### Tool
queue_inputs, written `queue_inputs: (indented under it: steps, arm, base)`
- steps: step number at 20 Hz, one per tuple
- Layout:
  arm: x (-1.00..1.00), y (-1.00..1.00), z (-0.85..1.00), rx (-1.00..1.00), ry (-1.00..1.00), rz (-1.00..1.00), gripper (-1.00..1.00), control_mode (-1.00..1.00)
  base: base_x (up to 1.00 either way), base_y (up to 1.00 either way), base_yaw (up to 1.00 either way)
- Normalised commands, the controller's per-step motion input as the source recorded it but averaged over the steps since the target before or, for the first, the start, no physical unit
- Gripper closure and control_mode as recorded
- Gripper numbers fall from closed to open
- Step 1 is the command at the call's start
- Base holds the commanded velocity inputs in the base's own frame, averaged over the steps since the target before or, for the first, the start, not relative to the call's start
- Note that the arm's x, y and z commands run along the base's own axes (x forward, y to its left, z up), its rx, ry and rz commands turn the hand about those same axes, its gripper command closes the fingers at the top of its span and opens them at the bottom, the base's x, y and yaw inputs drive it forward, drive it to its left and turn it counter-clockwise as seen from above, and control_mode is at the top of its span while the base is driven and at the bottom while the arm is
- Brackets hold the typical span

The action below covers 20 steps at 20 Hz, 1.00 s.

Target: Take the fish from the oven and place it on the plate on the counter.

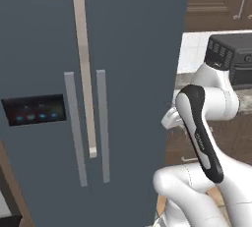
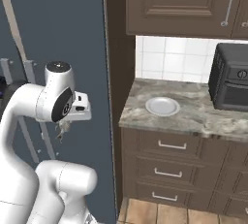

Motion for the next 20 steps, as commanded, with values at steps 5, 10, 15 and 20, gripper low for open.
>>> queue_inputs:
  steps: [5,10,15,20]
  arm:
    - [0.0,0.0,0.0,0.0,0.0,0.0,1.0,1.0]
    - [0.0,0.0,0.0,0.0,0.0,0.0,1.0,1.0]
    - [0.0,0.0,0.0,0.0,0.0,0.0,1.0,1.0]
    - [0.0,0.0,0.0,0.0,0.0,0.0,1.0,1.0]
  base:
    - [0.06,-0.96,0.02]
    - [0.21,-0.67,0.09]
    - [0.45,-0.38,0.16]
    - [0.54,-0.82,0.09]
